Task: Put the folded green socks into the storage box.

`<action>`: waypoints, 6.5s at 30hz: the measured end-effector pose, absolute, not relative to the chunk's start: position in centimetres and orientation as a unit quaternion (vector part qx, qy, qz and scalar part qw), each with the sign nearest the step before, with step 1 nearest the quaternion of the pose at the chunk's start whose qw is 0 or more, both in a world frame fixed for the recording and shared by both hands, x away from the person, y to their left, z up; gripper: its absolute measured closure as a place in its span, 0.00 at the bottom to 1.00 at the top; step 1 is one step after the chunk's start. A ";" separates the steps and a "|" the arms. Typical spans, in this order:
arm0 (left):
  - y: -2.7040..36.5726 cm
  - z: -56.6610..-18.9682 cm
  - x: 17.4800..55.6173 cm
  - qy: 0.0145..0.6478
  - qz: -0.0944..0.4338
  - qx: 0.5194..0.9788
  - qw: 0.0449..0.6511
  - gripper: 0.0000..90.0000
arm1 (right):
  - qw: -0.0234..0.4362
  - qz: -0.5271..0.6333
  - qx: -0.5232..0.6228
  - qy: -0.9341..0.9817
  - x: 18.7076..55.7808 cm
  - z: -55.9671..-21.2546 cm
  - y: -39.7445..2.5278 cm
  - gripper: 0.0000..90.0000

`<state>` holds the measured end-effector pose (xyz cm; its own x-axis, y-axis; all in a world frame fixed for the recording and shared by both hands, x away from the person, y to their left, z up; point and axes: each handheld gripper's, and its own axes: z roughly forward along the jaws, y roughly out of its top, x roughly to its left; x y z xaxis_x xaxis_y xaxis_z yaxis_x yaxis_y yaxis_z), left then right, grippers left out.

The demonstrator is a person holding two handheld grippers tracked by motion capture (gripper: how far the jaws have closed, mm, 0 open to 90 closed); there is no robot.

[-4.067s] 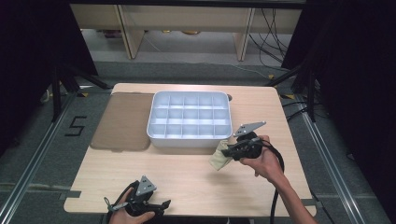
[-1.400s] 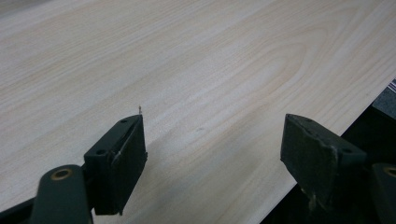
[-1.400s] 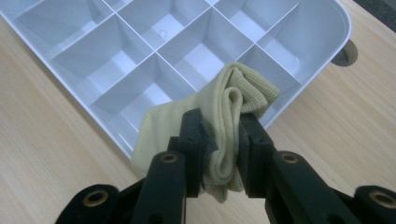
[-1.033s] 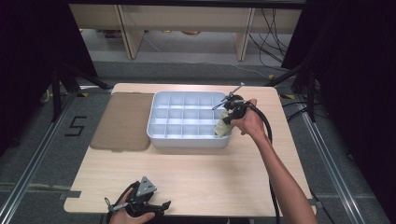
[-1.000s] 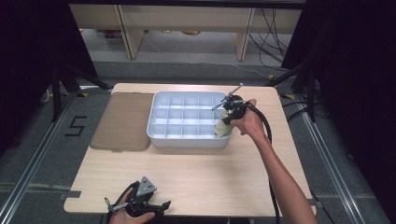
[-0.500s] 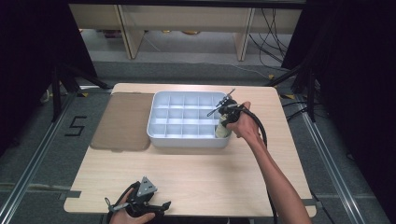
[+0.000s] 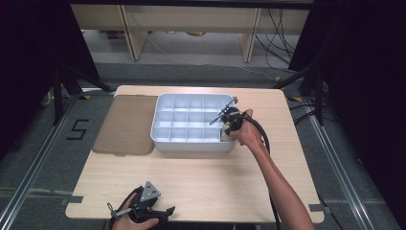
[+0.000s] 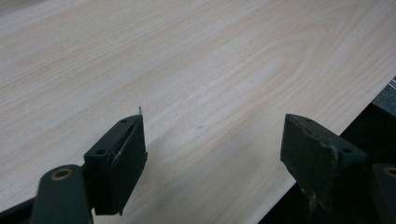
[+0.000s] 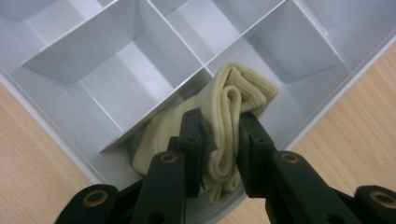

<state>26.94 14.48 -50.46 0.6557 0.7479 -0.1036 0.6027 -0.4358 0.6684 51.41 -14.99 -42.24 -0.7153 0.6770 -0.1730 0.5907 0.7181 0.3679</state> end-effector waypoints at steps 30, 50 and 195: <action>14.4 -50.6 27.0 0.401 0.108 0.841 0.347 0.24 | 0.135 0.214 0.365 0.896 51.4 -40.0 -16.1 0.86; 14.2 -50.6 26.8 0.404 0.102 0.841 0.345 0.24 | 0.116 0.122 0.353 0.920 52.1 -44.4 -13.5 0.92; 14.7 -50.6 27.2 0.410 0.110 0.835 0.351 0.24 | 0.108 0.392 0.369 0.836 37.1 -43.3 -21.8 0.29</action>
